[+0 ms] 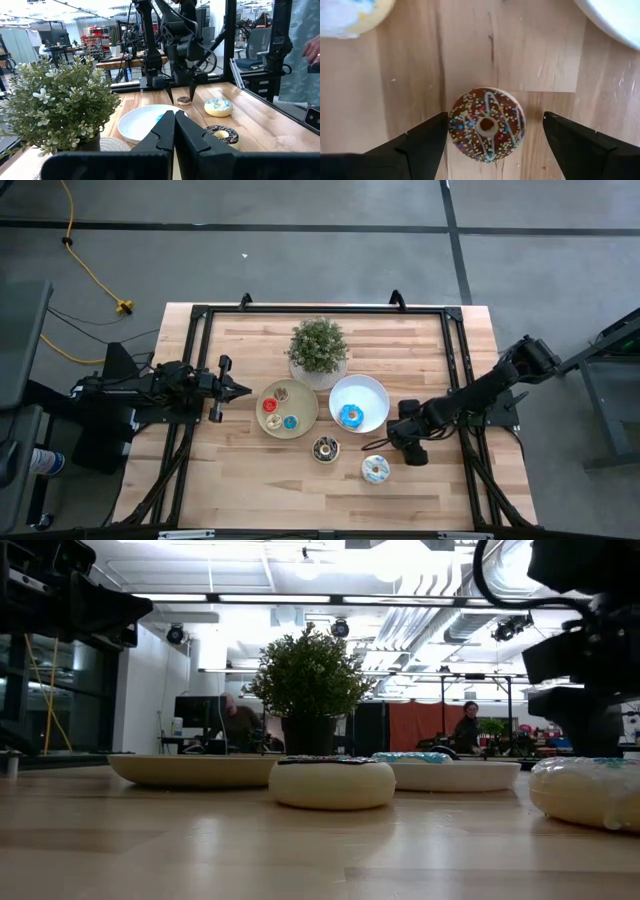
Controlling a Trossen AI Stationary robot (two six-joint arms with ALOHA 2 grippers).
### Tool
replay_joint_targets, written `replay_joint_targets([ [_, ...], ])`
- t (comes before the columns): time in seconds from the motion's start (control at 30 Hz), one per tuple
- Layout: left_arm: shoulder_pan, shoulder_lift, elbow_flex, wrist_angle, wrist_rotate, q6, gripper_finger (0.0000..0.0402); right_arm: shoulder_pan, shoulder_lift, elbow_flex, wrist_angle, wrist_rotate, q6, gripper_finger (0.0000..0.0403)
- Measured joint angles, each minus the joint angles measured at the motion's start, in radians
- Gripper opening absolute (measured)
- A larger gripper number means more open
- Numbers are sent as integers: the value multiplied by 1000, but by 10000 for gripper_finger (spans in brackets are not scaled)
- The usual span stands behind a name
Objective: Pick & Place donuts
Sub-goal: Put the small brown donut on the brown plate
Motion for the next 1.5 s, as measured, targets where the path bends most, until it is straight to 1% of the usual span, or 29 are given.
replay_joint_targets([
  [0.47,0,0,0,0,0,0,1,0,22,2,9,1,163,317],
  [0.67,0,0,0,0,0,0,1,0,22,2,-1,2,185,314],
  [0.93,0,0,0,0,0,0,1,32,22,1,-18,10,198,291],
  [1.5,0,0,0,0,0,0,1,45,23,0,-29,4,217,247],
])
